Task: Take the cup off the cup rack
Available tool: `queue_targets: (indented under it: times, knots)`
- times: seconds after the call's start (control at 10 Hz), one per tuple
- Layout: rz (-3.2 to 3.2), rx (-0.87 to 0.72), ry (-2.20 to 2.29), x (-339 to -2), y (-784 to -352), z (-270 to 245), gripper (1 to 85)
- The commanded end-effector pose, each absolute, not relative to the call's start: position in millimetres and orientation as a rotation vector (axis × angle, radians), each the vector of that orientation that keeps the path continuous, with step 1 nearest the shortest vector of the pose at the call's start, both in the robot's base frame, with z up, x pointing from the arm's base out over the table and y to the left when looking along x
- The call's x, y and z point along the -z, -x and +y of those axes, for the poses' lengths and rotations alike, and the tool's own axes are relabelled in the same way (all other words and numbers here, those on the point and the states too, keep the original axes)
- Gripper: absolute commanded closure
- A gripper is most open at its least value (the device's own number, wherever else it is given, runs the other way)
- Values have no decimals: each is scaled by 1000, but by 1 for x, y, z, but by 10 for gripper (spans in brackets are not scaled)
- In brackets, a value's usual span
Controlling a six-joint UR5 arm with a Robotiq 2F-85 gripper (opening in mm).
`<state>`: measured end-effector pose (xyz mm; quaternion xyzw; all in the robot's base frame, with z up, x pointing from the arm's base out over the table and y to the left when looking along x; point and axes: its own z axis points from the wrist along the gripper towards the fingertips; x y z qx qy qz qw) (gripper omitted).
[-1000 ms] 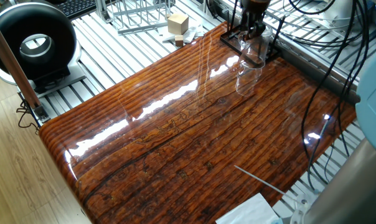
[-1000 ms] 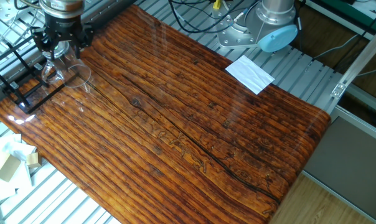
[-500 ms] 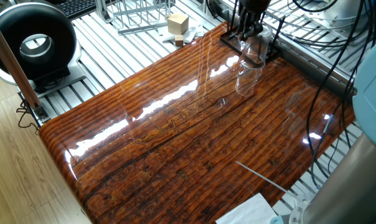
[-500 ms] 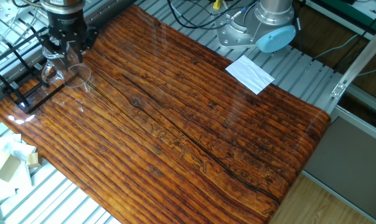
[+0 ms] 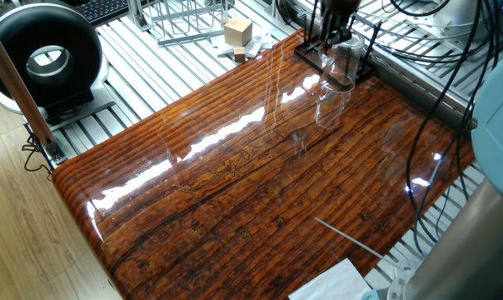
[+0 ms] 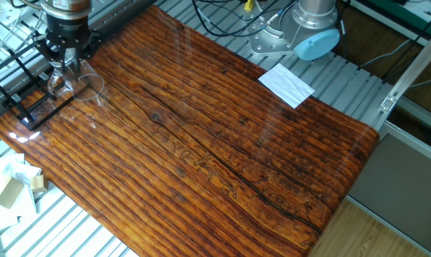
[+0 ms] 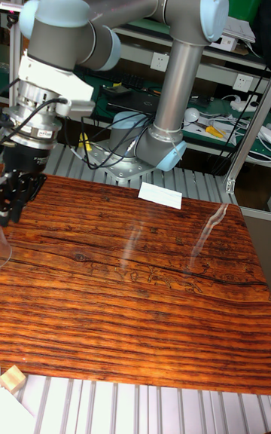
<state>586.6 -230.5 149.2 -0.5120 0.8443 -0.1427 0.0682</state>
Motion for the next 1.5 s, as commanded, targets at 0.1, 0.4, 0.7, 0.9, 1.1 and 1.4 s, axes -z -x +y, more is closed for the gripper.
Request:
queue_targets:
  times: [0.1, 0.4, 0.7, 0.9, 1.1, 1.4]
  knots:
    - [2493, 500, 1538, -143, -604, -237, 543]
    - [2474, 530, 1558, -142, -606, -245, 557]
    - [2506, 500, 1556, -134, -596, -254, 583]
    - [2555, 417, 1513, -129, -586, -244, 600]
    - [2582, 387, 1489, -129, -582, -240, 603]
    - [2585, 395, 1484, -129, -581, -243, 617]
